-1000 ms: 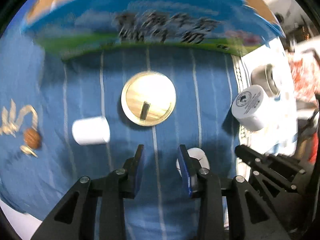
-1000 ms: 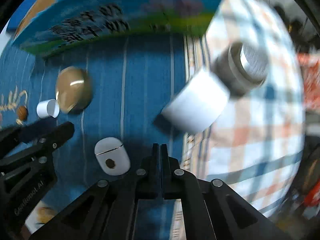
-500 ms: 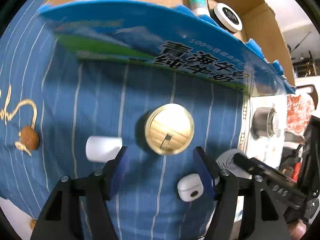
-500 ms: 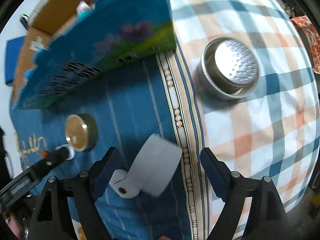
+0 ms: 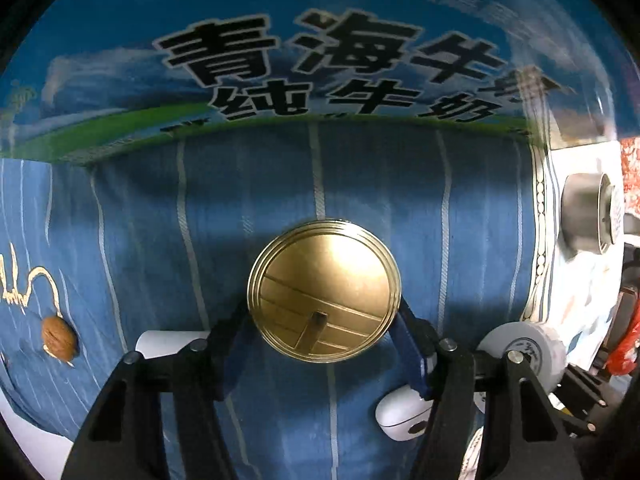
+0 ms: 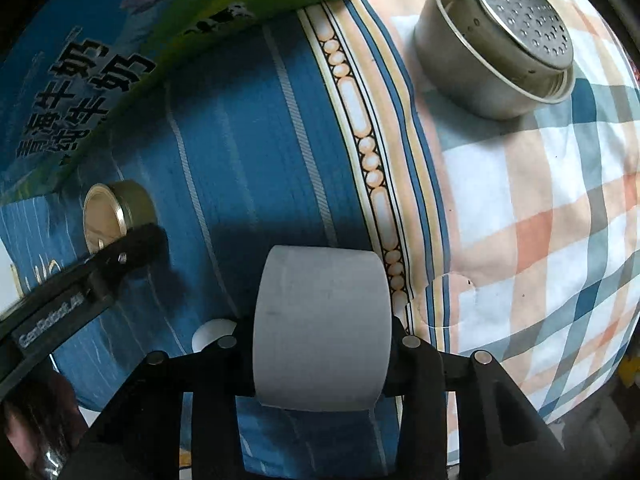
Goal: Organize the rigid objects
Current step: 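Lift the gold tin and white tub toward the box, then lower the gold tin and white tub into the box and release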
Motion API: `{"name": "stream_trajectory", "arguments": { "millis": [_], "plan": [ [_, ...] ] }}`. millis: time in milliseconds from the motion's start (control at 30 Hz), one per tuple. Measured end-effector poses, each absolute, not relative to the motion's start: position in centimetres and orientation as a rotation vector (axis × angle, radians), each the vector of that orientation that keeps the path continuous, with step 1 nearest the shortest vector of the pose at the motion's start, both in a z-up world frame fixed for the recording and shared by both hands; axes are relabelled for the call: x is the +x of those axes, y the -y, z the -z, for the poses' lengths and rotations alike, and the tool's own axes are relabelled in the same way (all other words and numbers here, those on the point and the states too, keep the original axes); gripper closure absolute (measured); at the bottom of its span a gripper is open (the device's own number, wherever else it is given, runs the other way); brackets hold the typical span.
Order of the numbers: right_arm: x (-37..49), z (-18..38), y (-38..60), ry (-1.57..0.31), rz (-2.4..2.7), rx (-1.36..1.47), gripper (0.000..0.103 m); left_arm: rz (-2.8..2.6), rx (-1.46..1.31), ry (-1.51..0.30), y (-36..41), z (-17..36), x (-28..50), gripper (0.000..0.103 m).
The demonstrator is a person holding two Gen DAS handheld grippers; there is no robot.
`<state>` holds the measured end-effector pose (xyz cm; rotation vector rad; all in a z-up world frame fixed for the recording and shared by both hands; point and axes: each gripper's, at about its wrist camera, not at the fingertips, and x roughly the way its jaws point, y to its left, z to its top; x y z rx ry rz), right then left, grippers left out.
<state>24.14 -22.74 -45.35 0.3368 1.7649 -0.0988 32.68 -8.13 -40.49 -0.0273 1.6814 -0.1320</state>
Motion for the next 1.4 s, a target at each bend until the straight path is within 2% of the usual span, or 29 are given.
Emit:
{"name": "stream_trajectory", "arguments": {
  "millis": [167, 300, 600, 767, 867, 1033, 1300, 1400],
  "plan": [
    [24.4, 44.4, 21.3, -1.742, 0.085, 0.294, 0.061, 0.13, -0.038, -1.644, 9.1, 40.1, 31.4, 0.042],
    [24.6, 41.9, 20.3, -1.698, 0.05, 0.26, 0.061, 0.15, -0.045, -1.581, 9.7, 37.2, 29.4, 0.042],
    [26.3, 31.5, 19.0, -1.525, -0.077, 0.248, 0.061, 0.186, -0.076, -1.373, 8.9, 25.6, 28.7, 0.042],
    [29.4, 23.7, 22.2, -1.414, -0.16, 0.251, 0.061, 0.197, -0.116, -1.269, 6.3, 19.8, 32.0, 0.042],
    [32.8, 20.9, 21.9, -1.364, -0.182, 0.211, 0.061, 0.2, -0.118, -1.235, 5.2, 17.6, 34.2, 0.042],
    [39.2, 22.6, 21.1, -1.384, -0.218, 0.181, 0.061, 0.19, -0.131, -1.266, 4.1, 19.2, 39.3, 0.042],
    [46.9, 36.7, 19.0, -1.564, -0.228, 0.177, 0.061, 0.144, -0.172, -1.477, 2.2, 28.7, 45.3, 0.042],
    [48.3, 40.3, 18.7, -1.624, -0.264, 0.19, 0.061, 0.143, -0.202, -1.576, 1.6, 32.9, 46.7, 0.042]
  ]
}}
